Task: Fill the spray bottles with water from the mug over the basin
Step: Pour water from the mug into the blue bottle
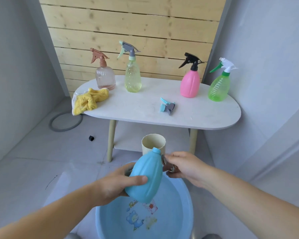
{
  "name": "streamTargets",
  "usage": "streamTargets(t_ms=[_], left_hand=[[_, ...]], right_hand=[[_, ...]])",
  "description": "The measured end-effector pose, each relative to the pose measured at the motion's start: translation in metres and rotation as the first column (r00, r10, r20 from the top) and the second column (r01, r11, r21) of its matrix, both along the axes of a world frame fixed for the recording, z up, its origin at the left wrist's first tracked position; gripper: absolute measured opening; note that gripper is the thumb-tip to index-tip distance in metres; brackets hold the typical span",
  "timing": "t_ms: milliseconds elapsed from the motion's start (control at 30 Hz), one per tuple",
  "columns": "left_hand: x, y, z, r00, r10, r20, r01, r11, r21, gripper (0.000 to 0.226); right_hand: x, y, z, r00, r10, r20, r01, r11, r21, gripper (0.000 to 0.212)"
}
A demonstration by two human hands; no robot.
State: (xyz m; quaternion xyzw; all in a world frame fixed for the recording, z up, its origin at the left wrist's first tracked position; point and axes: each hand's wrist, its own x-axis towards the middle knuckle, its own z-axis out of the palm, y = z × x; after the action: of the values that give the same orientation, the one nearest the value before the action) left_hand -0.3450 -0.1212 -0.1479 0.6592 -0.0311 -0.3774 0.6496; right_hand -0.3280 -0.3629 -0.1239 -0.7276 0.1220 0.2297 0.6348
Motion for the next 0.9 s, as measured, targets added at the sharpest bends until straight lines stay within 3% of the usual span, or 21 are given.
streamTargets(t_ms=[200, 300, 433, 667, 900], left_hand=[[0.004, 0.018, -0.051, 0.985, 0.16, 0.06, -0.167, 0.974, 0.154, 0.093], [0.003, 0.021, -0.079, 0.98, 0.144, 0.137, -0.183, 0.923, 0.339, 0.099], [-0.003, 0.02, -0.113, 0.977, 0.103, 0.188, -0.18, 0.872, 0.455, 0.095], [-0.009, 0.025, -0.146, 0.978, 0.056, 0.203, -0.155, 0.843, 0.516, 0.086], [-0.008, 0.026, -0.168, 0.984, 0.05, 0.172, -0.135, 0.841, 0.523, 0.083]], right_hand=[[0.006, -0.012, -0.082, 0.991, 0.063, -0.118, -0.097, 0.947, -0.306, 0.025], [0.006, -0.011, -0.124, 0.977, 0.152, -0.147, -0.203, 0.864, -0.461, 0.029], [0.002, -0.007, -0.163, 0.971, 0.218, -0.093, -0.228, 0.749, -0.622, 0.037], [-0.004, -0.002, -0.188, 0.934, 0.353, -0.051, -0.277, 0.628, -0.727, 0.035], [0.006, -0.001, -0.198, 0.904, 0.422, -0.073, -0.334, 0.587, -0.737, 0.043]])
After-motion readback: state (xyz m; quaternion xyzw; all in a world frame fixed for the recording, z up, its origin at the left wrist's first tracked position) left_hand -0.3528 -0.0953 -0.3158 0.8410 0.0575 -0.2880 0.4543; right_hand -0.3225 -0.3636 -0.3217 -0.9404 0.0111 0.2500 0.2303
